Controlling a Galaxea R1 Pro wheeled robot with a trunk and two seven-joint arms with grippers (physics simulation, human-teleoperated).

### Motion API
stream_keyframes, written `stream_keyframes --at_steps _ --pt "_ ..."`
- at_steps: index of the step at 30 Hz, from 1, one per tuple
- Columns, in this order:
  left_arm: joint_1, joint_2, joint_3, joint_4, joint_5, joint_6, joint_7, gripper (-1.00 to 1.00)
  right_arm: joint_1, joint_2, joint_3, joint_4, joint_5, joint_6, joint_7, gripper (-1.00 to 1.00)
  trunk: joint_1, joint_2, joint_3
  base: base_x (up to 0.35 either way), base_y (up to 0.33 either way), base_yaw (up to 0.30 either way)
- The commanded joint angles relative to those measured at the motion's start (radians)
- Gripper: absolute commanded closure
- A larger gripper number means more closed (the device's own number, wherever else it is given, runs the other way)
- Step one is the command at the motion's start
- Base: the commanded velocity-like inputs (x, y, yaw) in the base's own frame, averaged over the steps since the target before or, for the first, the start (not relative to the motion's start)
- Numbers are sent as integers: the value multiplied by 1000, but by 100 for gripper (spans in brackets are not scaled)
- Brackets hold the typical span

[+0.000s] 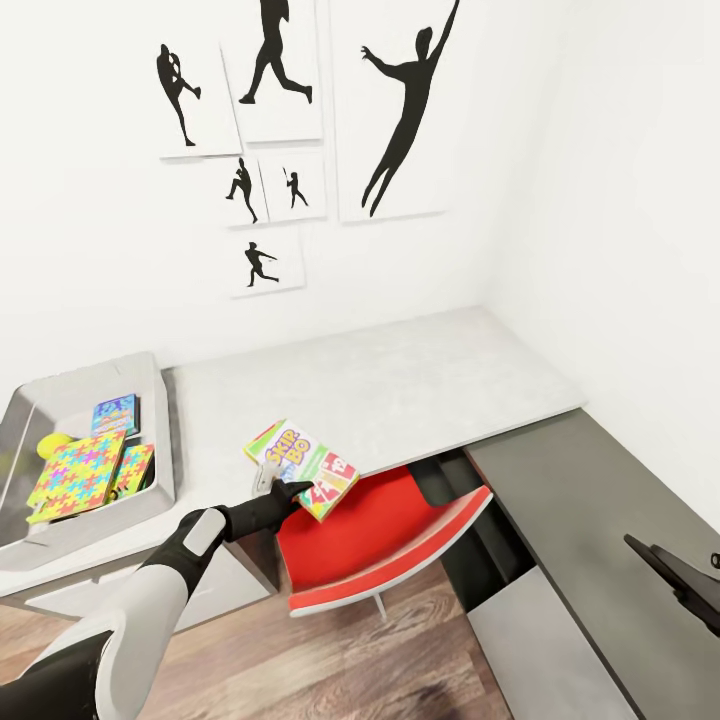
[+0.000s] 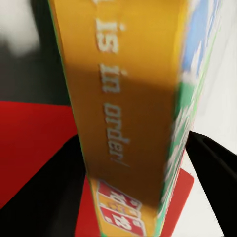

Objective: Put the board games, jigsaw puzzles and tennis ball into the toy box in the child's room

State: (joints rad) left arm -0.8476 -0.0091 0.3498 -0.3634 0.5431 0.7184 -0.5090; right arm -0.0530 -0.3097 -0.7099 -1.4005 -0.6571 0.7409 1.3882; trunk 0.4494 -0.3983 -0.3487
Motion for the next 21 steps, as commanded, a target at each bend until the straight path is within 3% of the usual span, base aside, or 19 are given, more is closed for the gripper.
stream_keyframes --at_steps 1,6,12,21 --pt "-1 0 6 0 -10 3 -2 100 -1 0 0 0 -3 9 2 -100 1 -2 -2 0 0 0" --pt "-1 1 6 0 -9 4 -8 100 -1 1 0 -1 -3 8 3 -100 1 -2 3 0 0 0" --pt "-1 3 3 0 -14 4 -86 100 -1 3 1 -7 -3 6 3 -100 1 -2 12 0 0 0" --pt "-1 8 3 0 -17 5 -100 100 -1 3 1 -9 -3 5 3 -100 1 -2 27 0 0 0"
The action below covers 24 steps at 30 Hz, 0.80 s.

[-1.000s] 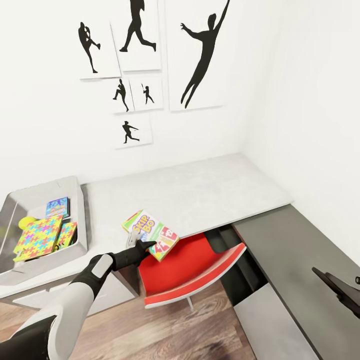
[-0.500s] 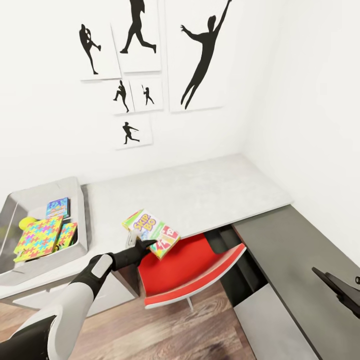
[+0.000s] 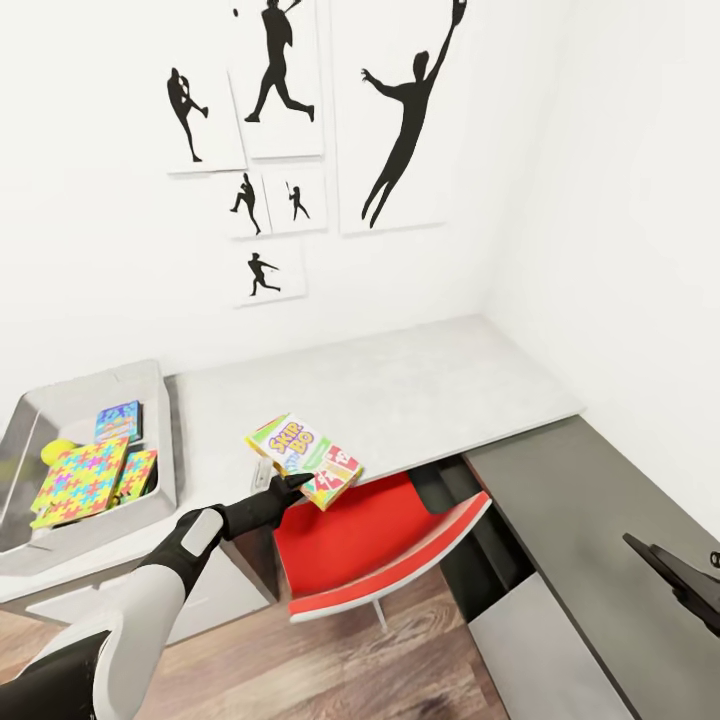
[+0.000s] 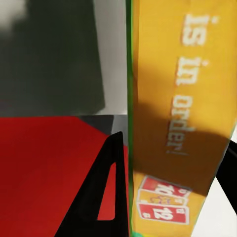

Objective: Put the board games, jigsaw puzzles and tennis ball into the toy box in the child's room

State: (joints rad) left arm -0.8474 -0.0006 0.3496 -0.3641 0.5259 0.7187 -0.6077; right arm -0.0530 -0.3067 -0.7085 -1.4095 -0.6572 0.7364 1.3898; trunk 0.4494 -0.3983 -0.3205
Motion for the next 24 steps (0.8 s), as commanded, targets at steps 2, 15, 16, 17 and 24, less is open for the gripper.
stream_keyframes --at_steps 2,15,16,17,24 --pt "-1 1 3 0 0 5 -3 100 -1 0 -1 -1 -2 9 2 -100 1 -2 2 0 0 0" --pt "-1 2 2 -6 0 11 -9 100 -1 0 -2 0 -2 9 2 -100 1 -2 23 -65 0 0" --pt "-1 2 0 -7 0 13 -17 100 -1 0 -2 0 -2 9 2 -100 1 -2 25 -207 0 0" --pt "-1 2 -4 -8 0 15 -24 100 -1 0 -2 0 -2 9 2 -100 1 -2 26 -198 0 0" --pt "-1 27 -111 -40 -1 76 -168 100 -1 0 -1 0 -2 8 3 -100 1 -2 38 -90 0 0"
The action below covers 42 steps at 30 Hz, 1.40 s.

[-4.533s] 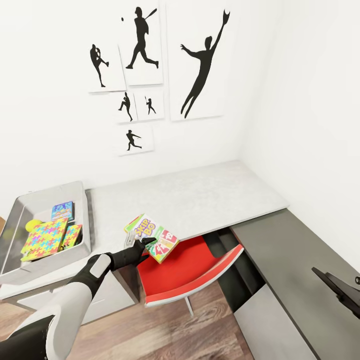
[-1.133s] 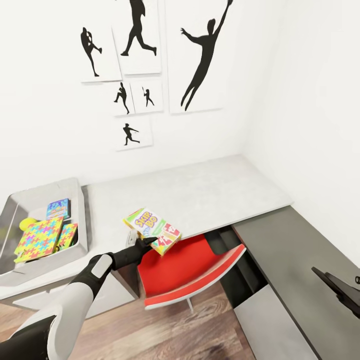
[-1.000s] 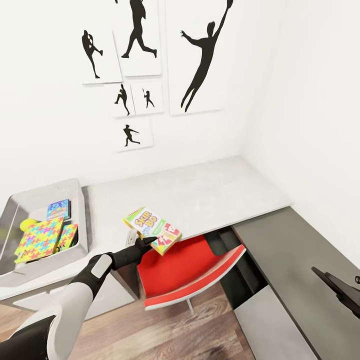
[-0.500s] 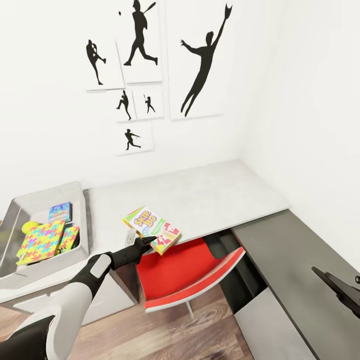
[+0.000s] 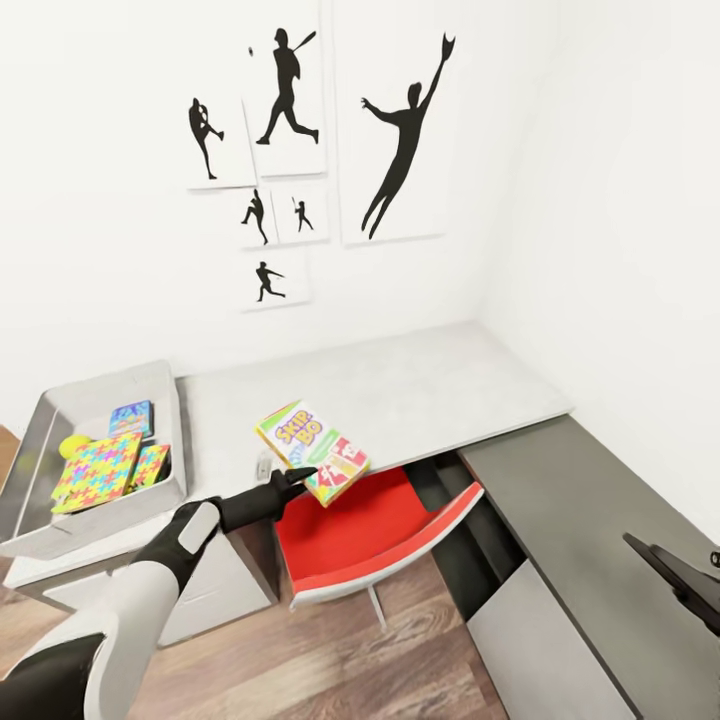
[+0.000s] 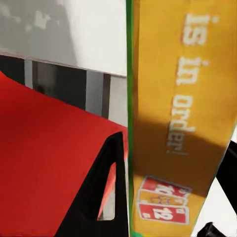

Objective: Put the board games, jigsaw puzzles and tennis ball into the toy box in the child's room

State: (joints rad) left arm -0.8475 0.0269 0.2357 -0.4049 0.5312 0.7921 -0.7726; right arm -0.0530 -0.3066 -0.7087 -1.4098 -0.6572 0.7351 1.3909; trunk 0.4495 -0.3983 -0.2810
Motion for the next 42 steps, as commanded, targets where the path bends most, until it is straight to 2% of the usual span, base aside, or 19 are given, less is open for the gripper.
stream_keyframes --at_steps 1,2,3,4,5,8,11,13,18,21,24,26,28,32,37,42 --pt "-1 5 -15 -12 -6 12 -26 100 -1 0 -1 0 -2 9 2 -100 1 -2 0 -29 0 0" --pt "1 11 -34 -26 -7 23 -48 100 -1 0 -1 0 -2 9 2 -100 1 -2 2 -18 0 0" --pt "6 25 -72 -59 -7 42 -92 100 0 0 -1 0 -2 9 2 -100 1 -2 3 -15 0 0" --pt "11 33 -90 -78 -7 51 -112 100 0 0 -1 0 -2 9 2 -100 1 -2 5 -12 0 0" --pt "23 47 -124 -117 -8 64 -148 100 -1 0 -1 0 -2 9 2 -100 1 -2 6 -7 0 0" --pt "46 70 -171 -193 -8 81 -193 100 -1 0 -1 1 -2 9 2 -100 1 -2 11 -5 0 0" --pt "61 83 -187 -239 -8 96 -210 100 -1 0 -1 1 -2 9 2 -100 1 -2 16 -2 0 0" --pt "74 106 -198 -290 -7 130 -221 100 -1 0 -2 1 -3 9 4 -100 1 -2 20 -1 0 0" --pt "97 141 -204 -346 -6 164 -237 100 -1 0 -2 1 -2 8 12 -100 1 -2 28 0 0 0" --pt "112 167 -205 -378 -2 172 -275 100 -1 0 -2 2 -2 7 16 -100 1 -2 33 0 0 0" --pt "123 194 -206 -406 -3 174 -347 100 0 1 -1 2 -2 6 17 -100 1 -2 38 0 0 0" --pt "135 208 -207 -421 -7 174 -418 100 0 1 0 2 -2 6 18 -100 1 -2 41 0 0 0" --pt "146 221 -207 -428 -8 174 -457 100 0 1 0 2 -2 5 19 -100 1 -2 44 0 0 0" --pt "154 246 -209 -438 -8 172 -497 100 0 2 0 2 -2 4 19 -100 1 -2 51 0 0 0" --pt "163 258 -209 -453 -8 170 -536 100 1 3 0 1 -2 3 19 -100 1 -2 59 0 0 0" --pt "204 268 -209 -534 -9 169 -599 100 1 3 0 0 -2 2 19 -100 1 -2 68 0 0 0"
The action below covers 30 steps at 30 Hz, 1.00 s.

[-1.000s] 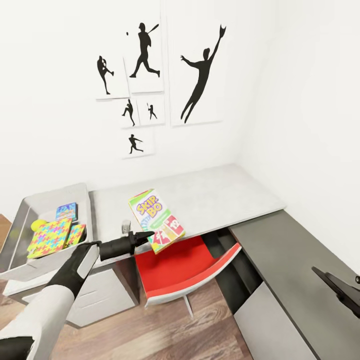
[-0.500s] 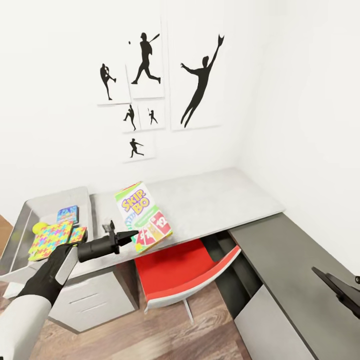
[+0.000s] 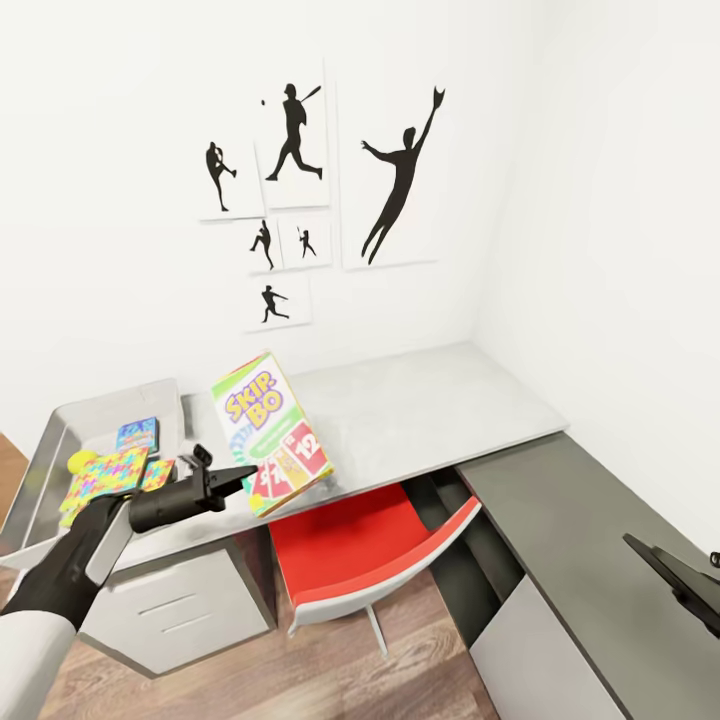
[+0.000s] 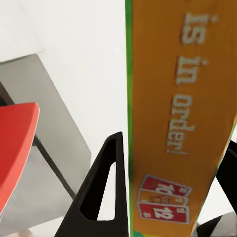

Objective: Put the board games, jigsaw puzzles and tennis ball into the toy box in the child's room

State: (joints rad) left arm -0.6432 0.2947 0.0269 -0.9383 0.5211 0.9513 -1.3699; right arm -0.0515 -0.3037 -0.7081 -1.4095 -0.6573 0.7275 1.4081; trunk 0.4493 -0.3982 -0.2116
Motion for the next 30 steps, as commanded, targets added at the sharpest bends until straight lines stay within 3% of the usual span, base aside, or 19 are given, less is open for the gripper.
stream_keyframes --at_steps 1,7,15,30 --pt "6 3 0 -15 1 9 -6 100 -1 0 0 0 -2 9 2 -100 1 -2 0 0 0 0" --pt "32 32 0 -70 -1 8 -21 100 -1 0 0 0 -2 9 3 -100 1 -2 10 0 0 13" --pt "37 72 1 -79 -1 6 -26 100 -1 0 -1 1 -1 9 2 -100 1 -2 23 0 87 91" --pt "39 80 2 -80 -1 6 -26 100 -1 0 -1 1 -1 9 2 -100 1 -2 45 0 121 181"
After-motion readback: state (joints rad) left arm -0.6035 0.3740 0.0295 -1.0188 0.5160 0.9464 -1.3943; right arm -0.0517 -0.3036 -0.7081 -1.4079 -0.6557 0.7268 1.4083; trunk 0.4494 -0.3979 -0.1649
